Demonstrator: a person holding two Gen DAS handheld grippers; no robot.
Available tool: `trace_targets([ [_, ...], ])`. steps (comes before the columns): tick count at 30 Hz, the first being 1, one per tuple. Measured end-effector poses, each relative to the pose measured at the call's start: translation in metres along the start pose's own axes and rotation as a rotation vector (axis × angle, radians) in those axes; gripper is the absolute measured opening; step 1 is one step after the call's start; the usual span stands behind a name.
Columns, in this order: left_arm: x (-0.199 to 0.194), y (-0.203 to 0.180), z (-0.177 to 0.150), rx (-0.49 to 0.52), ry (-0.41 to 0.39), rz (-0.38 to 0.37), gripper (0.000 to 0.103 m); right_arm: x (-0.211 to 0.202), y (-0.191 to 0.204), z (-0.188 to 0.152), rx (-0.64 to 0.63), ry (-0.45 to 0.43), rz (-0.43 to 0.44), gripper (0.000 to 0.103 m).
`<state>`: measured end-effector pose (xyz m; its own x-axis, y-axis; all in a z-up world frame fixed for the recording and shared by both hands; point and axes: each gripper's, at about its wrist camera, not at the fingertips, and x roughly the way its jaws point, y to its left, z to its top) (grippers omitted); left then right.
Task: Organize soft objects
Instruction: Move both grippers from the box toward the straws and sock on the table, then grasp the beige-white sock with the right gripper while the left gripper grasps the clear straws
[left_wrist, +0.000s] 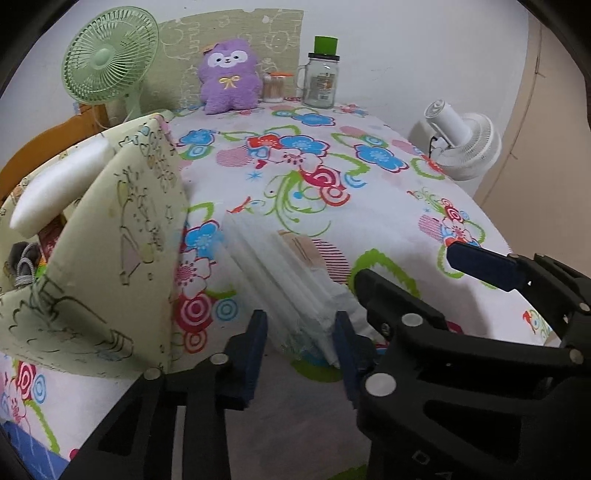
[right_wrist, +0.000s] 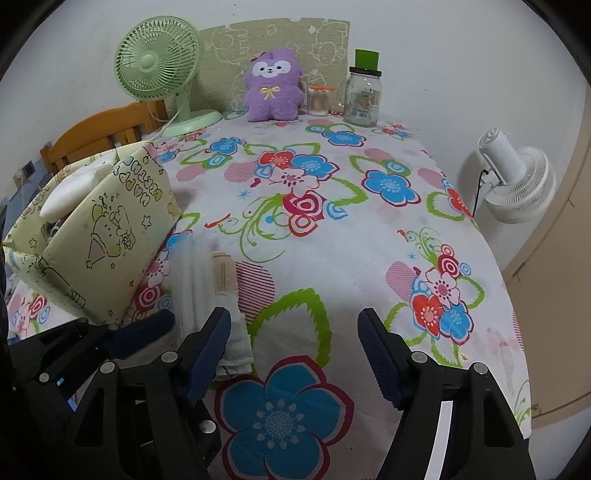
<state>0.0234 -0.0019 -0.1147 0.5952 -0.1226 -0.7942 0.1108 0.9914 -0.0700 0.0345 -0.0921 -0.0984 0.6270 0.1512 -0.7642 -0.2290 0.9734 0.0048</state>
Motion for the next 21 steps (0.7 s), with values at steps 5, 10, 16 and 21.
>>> trace_targets([
  [5,0.001,-0.004,0.003,0.015,-0.002,-0.046,0.013,0.001,-0.003,0.002,0.004,0.001,-0.019,0.075],
  [10,0.004,-0.011,0.007,0.048,-0.004,-0.072,0.009,0.001,-0.009,0.003,0.015,0.001,-0.041,0.075],
  [16,0.009,-0.026,0.012,0.085,-0.004,-0.136,0.008,0.000,-0.027,0.002,0.052,0.008,-0.076,0.075],
  [21,0.003,-0.037,0.014,0.112,-0.021,-0.129,0.012,-0.004,-0.032,0.003,0.074,0.005,-0.070,0.075],
])
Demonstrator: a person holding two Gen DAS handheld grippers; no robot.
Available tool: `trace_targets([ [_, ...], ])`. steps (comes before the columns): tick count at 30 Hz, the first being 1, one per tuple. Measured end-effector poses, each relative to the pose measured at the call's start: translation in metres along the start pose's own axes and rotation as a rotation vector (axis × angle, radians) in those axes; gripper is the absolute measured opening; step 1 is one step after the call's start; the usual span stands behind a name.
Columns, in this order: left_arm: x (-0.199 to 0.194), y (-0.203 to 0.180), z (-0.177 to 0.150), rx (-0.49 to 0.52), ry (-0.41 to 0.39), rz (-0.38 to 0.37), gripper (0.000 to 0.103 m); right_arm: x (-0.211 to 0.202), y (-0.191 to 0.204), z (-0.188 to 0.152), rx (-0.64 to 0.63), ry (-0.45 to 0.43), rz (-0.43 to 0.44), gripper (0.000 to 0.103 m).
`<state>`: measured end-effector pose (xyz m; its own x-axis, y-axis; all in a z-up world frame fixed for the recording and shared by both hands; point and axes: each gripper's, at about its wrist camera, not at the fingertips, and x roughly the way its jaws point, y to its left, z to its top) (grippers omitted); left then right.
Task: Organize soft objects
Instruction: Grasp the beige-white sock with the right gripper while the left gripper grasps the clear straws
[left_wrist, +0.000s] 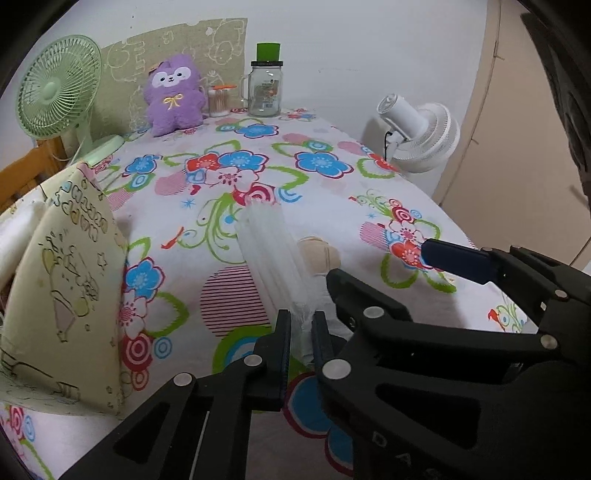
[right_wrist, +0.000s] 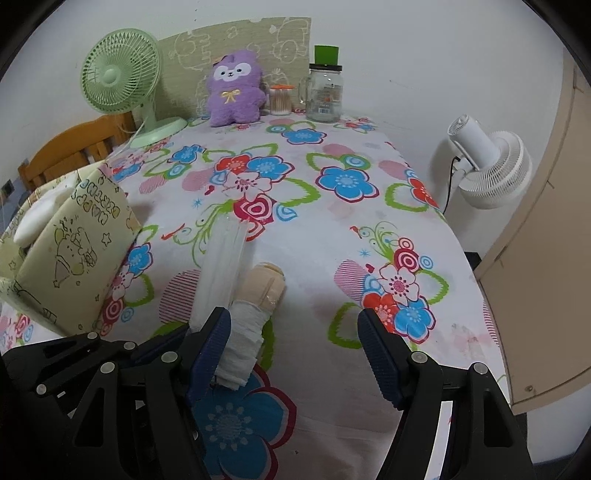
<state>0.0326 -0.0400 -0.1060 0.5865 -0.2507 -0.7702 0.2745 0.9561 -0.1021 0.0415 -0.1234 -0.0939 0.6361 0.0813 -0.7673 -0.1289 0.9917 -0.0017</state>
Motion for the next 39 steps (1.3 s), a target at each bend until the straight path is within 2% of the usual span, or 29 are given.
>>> trace_targets([
  [4,-0.001,0.003,0.000,-0.001,0.046,0.023,0.014,0.003,0.004,0.000,0.003,0.019,0.017,0.075],
  [5,-0.001,0.005,-0.001,-0.004,0.056,0.036,0.018,0.005,0.005,0.000,0.008,0.030,0.029,0.075],
  [7,-0.002,0.007,-0.003,0.000,0.061,0.062,0.033,0.010,0.009,-0.002,0.017,0.049,0.054,0.074],
  [9,-0.002,0.012,-0.006,-0.001,0.066,0.097,0.049,0.014,0.013,-0.003,0.016,0.066,0.071,0.063],
  [12,0.001,0.019,-0.009,-0.016,0.092,0.136,0.054,0.023,0.021,-0.004,0.009,0.107,0.086,0.055],
  [14,0.006,0.025,-0.010,-0.026,0.116,0.133,0.060,0.029,0.024,-0.005,0.004,0.122,0.091,0.053],
  [17,0.008,0.029,-0.012,-0.029,0.116,0.137,0.061,0.033,0.026,-0.005,0.010,0.134,0.115,0.047],
  [21,0.009,0.031,-0.012,-0.036,0.115,0.123,0.061,0.035,0.027,-0.003,-0.003,0.134,0.114,0.029],
  [23,0.009,0.030,-0.011,-0.029,0.117,0.124,0.061,0.035,0.026,-0.003,-0.005,0.133,0.105,0.024],
  [27,0.011,0.028,-0.008,-0.011,0.114,0.123,0.061,0.035,0.022,-0.002,0.007,0.120,0.084,0.020],
  [38,0.022,0.027,0.011,-0.026,0.094,0.124,0.061,0.034,0.003,0.015,0.030,0.077,0.008,0.020],
  [39,0.024,0.028,0.014,-0.029,0.095,0.118,0.058,0.036,0.001,0.016,0.034,0.078,0.007,0.020],
])
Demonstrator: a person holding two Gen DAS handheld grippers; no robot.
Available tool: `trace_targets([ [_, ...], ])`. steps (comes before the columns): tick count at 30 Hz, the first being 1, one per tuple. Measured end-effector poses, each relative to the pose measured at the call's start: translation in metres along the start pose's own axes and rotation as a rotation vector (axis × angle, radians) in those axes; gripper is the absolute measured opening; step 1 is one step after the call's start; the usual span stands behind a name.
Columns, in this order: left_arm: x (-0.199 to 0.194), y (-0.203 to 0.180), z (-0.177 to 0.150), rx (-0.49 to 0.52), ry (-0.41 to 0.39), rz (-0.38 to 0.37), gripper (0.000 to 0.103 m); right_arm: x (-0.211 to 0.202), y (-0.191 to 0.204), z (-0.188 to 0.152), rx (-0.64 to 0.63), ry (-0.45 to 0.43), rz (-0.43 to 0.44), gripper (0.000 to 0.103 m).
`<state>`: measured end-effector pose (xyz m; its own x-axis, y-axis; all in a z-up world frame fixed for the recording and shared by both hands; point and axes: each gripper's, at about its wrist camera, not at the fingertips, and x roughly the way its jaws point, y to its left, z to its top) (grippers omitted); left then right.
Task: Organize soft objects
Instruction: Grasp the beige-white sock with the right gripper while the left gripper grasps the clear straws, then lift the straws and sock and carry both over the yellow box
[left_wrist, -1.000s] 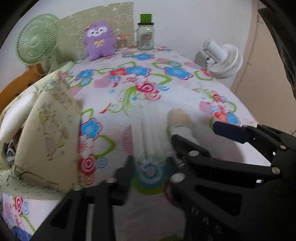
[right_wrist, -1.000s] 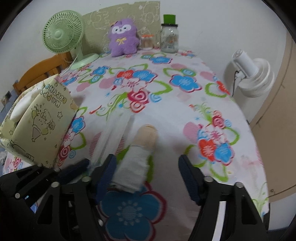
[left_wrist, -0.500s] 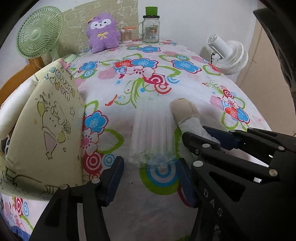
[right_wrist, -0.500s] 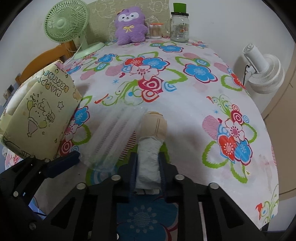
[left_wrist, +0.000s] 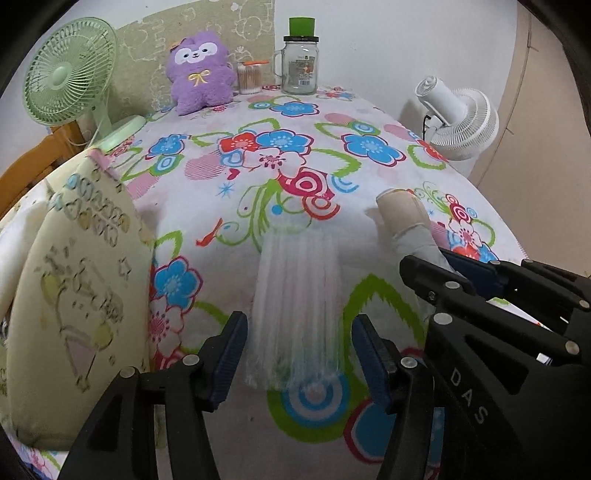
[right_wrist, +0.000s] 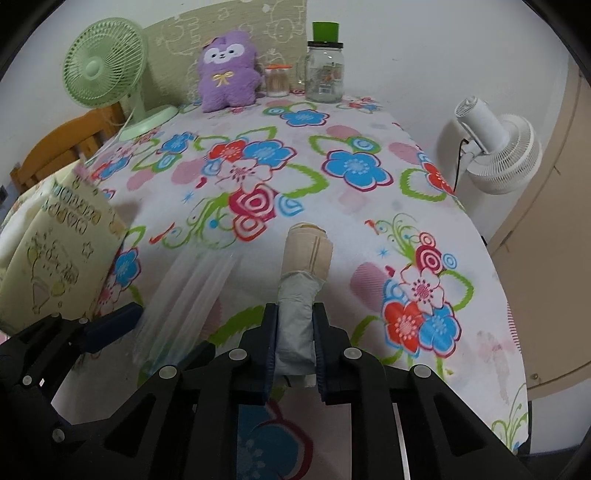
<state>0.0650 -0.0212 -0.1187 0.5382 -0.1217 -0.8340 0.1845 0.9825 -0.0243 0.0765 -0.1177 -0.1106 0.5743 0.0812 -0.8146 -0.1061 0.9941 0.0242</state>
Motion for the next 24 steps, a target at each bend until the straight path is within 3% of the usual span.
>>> trace_targets([
  [9,0.010,-0.001,0.009,0.010,-0.004,-0.015,0.026,0.011,-0.004,0.006,0.017,0.020,0.004,0.020],
  [24,-0.008,-0.005,0.001,0.012,-0.039,-0.033,0.023,-0.005,0.004,0.000,0.012,0.001,0.004,0.020],
])
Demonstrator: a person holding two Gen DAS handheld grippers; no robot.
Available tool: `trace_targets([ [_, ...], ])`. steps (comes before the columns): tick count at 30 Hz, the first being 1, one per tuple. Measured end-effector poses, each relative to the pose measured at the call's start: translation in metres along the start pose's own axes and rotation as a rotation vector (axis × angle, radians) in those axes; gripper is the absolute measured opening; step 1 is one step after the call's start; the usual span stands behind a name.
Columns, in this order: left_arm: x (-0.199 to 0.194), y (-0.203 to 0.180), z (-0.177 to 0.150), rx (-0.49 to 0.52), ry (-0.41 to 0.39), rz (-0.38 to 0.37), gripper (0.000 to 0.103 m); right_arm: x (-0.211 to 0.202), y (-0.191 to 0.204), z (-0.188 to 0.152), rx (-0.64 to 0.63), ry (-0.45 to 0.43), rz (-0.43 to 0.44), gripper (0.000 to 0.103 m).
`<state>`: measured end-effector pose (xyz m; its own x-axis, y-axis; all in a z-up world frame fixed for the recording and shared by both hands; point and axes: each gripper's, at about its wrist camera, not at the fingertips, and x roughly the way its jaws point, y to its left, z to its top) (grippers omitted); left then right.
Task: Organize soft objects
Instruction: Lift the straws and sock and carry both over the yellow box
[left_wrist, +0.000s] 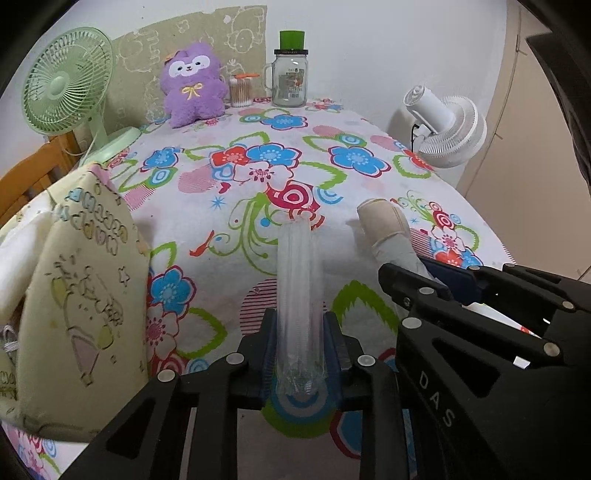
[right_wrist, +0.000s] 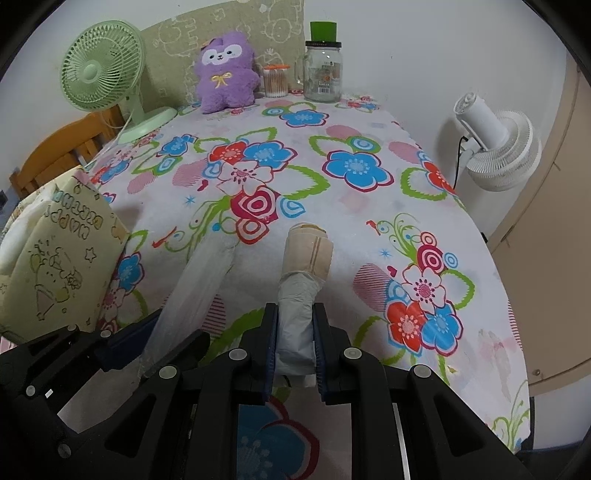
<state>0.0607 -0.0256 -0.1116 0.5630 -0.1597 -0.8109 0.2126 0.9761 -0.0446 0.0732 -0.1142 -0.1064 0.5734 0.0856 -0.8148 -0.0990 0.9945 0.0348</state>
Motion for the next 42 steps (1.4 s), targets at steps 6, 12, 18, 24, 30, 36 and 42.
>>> trace_targets([
  [6,-0.019,-0.001,-0.004,0.000,-0.028,0.008,0.023,-0.021,0.005,-0.005,-0.006,-0.031,-0.006,0.020],
  [12,-0.037,-0.003,-0.008,-0.001,-0.052,0.016,0.023,-0.044,0.009,-0.010,-0.015,-0.067,-0.042,0.020],
  [18,-0.058,-0.005,-0.013,0.000,-0.085,0.027,0.023,-0.067,0.013,-0.015,-0.014,-0.107,-0.054,0.020],
  [24,-0.082,-0.007,-0.017,0.004,-0.120,0.037,0.023,-0.091,0.017,-0.018,-0.011,-0.143,-0.054,0.020],
  [30,-0.103,-0.006,-0.019,0.005,-0.153,0.049,0.023,-0.113,0.023,-0.019,-0.012,-0.176,-0.045,0.020],
  [36,-0.124,-0.002,-0.017,0.004,-0.182,0.051,0.023,-0.134,0.033,-0.015,-0.025,-0.206,-0.041,0.020],
  [42,-0.143,0.005,-0.012,0.001,-0.215,0.065,0.023,-0.153,0.045,-0.007,-0.034,-0.236,-0.035,0.020],
])
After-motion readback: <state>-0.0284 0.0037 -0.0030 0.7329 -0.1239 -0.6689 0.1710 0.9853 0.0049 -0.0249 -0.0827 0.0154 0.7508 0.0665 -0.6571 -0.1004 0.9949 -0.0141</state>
